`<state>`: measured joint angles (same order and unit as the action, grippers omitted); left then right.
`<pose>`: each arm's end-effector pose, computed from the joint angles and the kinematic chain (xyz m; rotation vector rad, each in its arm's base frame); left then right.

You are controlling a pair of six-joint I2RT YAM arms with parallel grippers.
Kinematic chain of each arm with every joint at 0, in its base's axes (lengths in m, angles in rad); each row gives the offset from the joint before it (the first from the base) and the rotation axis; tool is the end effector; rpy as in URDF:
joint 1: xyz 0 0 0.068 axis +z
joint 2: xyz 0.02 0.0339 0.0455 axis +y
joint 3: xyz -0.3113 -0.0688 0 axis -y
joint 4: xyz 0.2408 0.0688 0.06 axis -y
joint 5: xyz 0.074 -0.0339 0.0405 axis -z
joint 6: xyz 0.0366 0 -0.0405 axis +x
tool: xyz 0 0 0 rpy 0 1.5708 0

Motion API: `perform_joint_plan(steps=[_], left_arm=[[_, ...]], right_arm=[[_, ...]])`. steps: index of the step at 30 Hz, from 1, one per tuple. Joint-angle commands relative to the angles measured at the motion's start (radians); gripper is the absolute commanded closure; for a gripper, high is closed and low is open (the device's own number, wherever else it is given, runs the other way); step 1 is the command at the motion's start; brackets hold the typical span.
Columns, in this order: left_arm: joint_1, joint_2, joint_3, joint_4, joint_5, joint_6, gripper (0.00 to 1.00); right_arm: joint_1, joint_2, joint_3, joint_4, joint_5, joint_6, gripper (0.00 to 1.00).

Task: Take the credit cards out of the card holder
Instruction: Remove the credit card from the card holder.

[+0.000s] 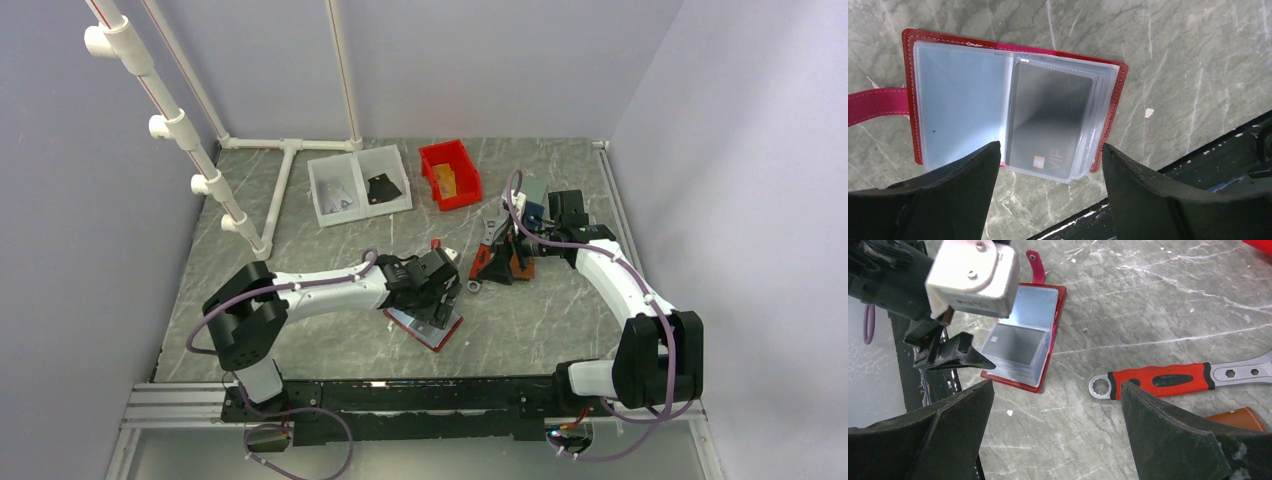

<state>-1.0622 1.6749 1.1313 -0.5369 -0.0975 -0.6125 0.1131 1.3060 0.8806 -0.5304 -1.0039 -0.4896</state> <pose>0.1694 -0.2965 0.2525 0.5725 2.6515 -0.4155 0.2317 0.0574 0.2927 -1.0043 1.9581 1.0400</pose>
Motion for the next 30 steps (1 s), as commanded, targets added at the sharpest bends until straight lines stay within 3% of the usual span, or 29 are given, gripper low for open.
perform_joint_plan(steps=[1, 14, 22, 30], left_arm=[[-0.013, 0.039, 0.052, -0.019, -0.035, 0.018, 0.22], [-0.022, 0.072, 0.058, -0.036, -0.062, 0.033, 0.28], [-0.022, 0.039, 0.029, -0.016, -0.062, 0.038, 0.37], [-0.022, 0.004, 0.019, -0.023, -0.086, 0.045, 0.52]], right_arm=[[0.005, -0.005, 0.018, -0.002, -0.024, -0.031, 0.00], [0.005, -0.006, 0.018, -0.008, -0.027, -0.040, 0.00], [0.005, -0.003, 0.020, -0.014, -0.030, -0.046, 0.00], [0.006, -0.002, 0.020, -0.017, -0.030, -0.049, 0.00]])
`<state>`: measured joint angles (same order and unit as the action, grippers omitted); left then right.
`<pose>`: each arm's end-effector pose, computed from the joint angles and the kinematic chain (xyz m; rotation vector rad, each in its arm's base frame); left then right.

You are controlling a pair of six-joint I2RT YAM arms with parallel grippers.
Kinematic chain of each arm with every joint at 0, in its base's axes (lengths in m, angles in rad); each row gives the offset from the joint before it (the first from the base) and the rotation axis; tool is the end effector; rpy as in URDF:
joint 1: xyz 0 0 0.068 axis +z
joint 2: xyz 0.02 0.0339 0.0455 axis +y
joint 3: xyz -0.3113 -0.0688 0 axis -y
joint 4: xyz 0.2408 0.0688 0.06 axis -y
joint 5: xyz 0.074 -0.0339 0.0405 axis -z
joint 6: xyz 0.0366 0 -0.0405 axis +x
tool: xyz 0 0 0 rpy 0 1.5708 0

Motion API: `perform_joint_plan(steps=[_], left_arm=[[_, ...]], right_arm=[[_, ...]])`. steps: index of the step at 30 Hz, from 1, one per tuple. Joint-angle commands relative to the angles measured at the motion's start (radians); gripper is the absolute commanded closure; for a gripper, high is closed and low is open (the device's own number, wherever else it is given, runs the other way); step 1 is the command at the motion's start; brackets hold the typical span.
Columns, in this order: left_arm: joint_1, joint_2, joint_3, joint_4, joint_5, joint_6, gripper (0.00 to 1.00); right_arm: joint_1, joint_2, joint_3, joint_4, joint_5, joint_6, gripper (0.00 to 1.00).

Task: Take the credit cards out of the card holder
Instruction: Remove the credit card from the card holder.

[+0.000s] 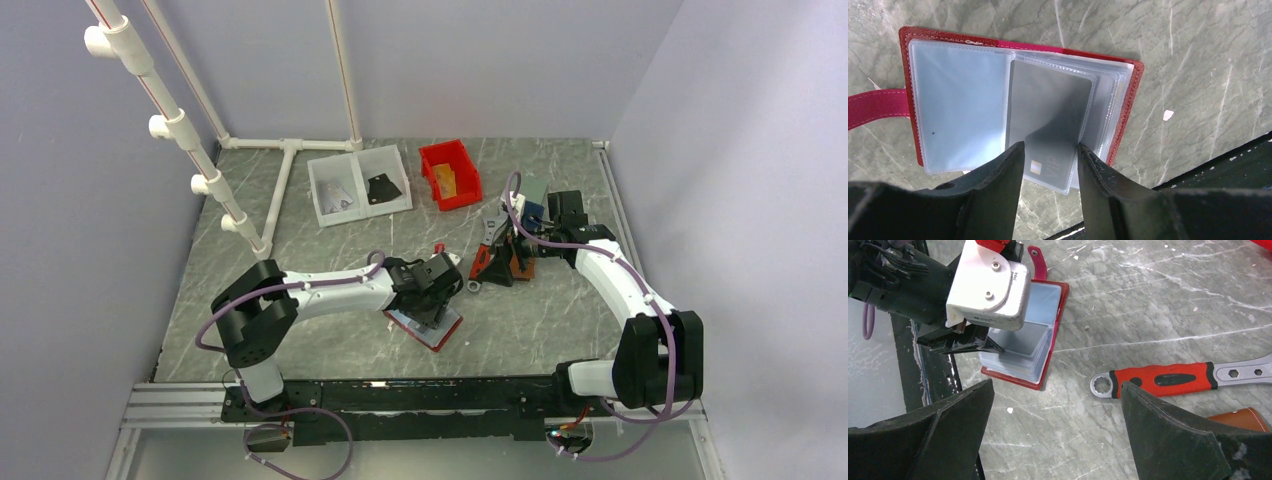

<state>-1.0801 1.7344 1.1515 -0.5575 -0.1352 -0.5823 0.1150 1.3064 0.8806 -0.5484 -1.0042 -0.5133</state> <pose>0.1696 -0.3071 0.2380 0.6347 2.6616 -0.3169 0.2302 0.0577 0.2917 -1.0223 1.9570 1.0392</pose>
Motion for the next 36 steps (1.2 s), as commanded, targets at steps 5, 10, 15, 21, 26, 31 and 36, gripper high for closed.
perform_joint_plan(steps=[5, 10, 15, 21, 26, 31, 36], left_arm=[[0.002, -0.093, -0.018, 0.006, -0.064, 0.014, 0.52], [0.025, -0.120, -0.048, 0.026, -0.044, 0.006, 0.53], [0.045, -0.148, -0.067, 0.026, -0.042, 0.003, 0.57], [0.080, -0.190, -0.113, 0.054, -0.016, -0.004, 0.61], [0.105, -0.214, -0.139, 0.067, -0.005, -0.005, 0.65], [0.131, -0.228, -0.169, 0.101, 0.034, -0.012, 0.68], [0.168, -0.247, -0.206, 0.156, 0.090, -0.020, 0.69]], right_arm=[[0.004, -0.001, 0.022, -0.001, -0.033, -0.027, 0.00], [0.004, -0.001, 0.021, -0.002, -0.034, -0.029, 0.00], [0.005, 0.000, 0.021, -0.003, -0.036, -0.030, 0.00], [0.006, 0.009, 0.027, -0.013, -0.037, -0.034, 0.00], [0.009, 0.013, 0.028, -0.014, -0.036, -0.036, 0.00], [0.011, 0.018, 0.029, -0.018, -0.037, -0.039, 0.00], [0.014, 0.024, 0.032, -0.024, -0.037, -0.042, 0.00]])
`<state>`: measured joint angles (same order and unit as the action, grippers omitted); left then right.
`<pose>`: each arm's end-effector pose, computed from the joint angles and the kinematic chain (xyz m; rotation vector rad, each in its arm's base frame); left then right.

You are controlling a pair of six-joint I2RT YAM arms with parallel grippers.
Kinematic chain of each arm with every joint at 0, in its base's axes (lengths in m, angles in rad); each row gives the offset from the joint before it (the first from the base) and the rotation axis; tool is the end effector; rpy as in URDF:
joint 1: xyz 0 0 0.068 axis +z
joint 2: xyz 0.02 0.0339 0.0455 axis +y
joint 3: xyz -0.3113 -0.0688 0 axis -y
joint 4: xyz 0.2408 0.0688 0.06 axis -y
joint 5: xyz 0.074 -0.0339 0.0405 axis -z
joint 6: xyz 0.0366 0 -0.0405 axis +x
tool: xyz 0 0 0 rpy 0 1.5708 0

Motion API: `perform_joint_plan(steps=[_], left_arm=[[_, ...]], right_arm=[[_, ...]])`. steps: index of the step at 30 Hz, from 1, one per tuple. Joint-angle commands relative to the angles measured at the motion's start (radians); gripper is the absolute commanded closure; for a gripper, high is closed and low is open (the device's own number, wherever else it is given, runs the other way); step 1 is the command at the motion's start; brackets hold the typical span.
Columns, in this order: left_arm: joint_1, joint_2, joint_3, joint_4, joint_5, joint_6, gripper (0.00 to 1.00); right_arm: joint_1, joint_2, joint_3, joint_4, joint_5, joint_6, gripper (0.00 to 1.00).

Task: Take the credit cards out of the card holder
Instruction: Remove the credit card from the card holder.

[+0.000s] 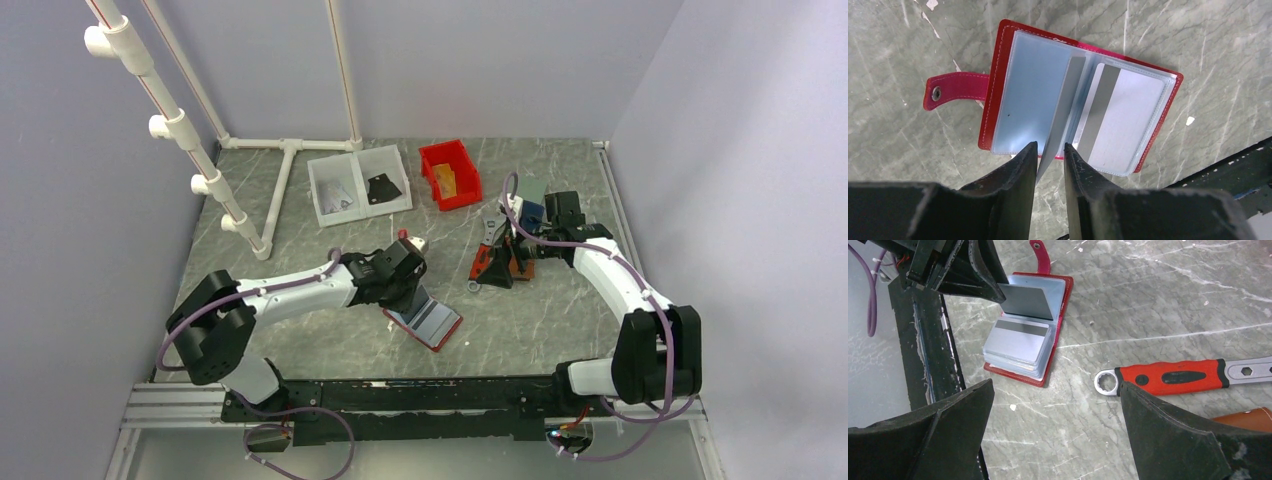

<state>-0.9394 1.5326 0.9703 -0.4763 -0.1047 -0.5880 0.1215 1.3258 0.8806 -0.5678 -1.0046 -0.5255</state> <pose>0.1801 -0.2398 0.2518 0.4273 2.6240 -0.4005 0.2317 0.0594 0.2865 -1.0296 1.9801 1.0597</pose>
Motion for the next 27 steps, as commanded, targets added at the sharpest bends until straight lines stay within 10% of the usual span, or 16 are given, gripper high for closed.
perform_joint_plan(steps=[1, 27], left_arm=[[0.038, -0.055, -0.038, 0.093, 0.076, -0.017, 0.69], [0.165, -0.051, -0.177, 0.359, 0.329, -0.089, 0.69]], right_arm=[[0.008, 0.005, 0.031, -0.004, -0.038, -0.030, 0.00], [0.129, 0.106, 0.028, 0.042, -0.168, 0.071, 0.00]])
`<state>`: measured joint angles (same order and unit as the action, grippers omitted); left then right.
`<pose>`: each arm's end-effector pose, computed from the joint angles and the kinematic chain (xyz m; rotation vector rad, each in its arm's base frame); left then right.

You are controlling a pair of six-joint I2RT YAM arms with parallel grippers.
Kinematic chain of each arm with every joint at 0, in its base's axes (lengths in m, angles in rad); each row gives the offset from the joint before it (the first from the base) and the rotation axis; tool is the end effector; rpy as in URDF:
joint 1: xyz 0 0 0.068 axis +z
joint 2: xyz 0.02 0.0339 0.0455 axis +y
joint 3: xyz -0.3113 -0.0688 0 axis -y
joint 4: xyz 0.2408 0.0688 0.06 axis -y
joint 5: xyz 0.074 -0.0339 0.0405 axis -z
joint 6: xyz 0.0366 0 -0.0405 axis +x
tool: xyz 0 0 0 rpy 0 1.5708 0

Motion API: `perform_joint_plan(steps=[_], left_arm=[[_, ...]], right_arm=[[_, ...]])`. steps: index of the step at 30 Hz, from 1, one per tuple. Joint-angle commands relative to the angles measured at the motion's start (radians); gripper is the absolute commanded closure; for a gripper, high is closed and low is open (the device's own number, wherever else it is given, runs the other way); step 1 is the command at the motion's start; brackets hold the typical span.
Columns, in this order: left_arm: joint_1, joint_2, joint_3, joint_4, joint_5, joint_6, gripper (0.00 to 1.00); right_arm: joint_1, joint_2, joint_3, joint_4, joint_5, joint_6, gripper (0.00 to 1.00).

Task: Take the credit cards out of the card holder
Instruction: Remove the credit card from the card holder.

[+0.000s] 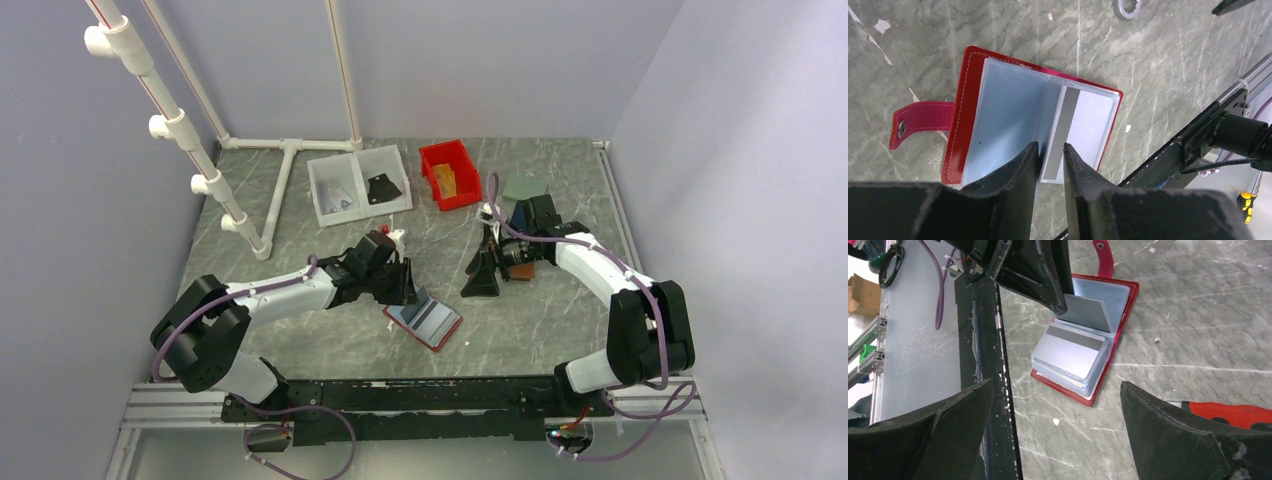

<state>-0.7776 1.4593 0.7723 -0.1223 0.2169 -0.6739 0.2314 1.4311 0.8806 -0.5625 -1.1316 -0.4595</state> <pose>0.1978 -0.2058 0.2371 0.2447 2.5574 -0.8909 0.2385 0.0902 0.2666 -1.0698 1.9943 1.3532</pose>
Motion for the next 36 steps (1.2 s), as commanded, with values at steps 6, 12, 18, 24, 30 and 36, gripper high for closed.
perform_joint_plan(steps=[6, 12, 18, 24, 30, 36], left_arm=[[0.003, 0.055, 0.048, -0.035, -0.019, 0.012, 0.69], [0.004, 0.068, 0.052, -0.015, -0.013, -0.002, 1.00], [0.008, -0.037, -0.043, 0.127, -0.024, -0.090, 1.00], [0.008, -0.119, -0.154, 0.382, -0.007, -0.201, 1.00], [0.008, -0.148, -0.194, 0.531, -0.017, -0.227, 1.00], [0.008, -0.173, -0.235, 0.651, -0.026, -0.226, 1.00]], right_arm=[[0.028, 0.013, 0.025, 0.062, -0.066, 0.048, 0.00], [0.034, 0.021, 0.000, 0.129, -0.105, 0.125, 0.00], [0.048, 0.032, -0.028, 0.228, -0.132, 0.222, 0.00], [0.075, 0.053, -0.046, 0.314, -0.146, 0.316, 0.03], [0.083, 0.084, -0.081, 0.465, -0.132, 0.484, 0.16], [0.085, 0.121, -0.089, 0.542, -0.151, 0.590, 0.34]])
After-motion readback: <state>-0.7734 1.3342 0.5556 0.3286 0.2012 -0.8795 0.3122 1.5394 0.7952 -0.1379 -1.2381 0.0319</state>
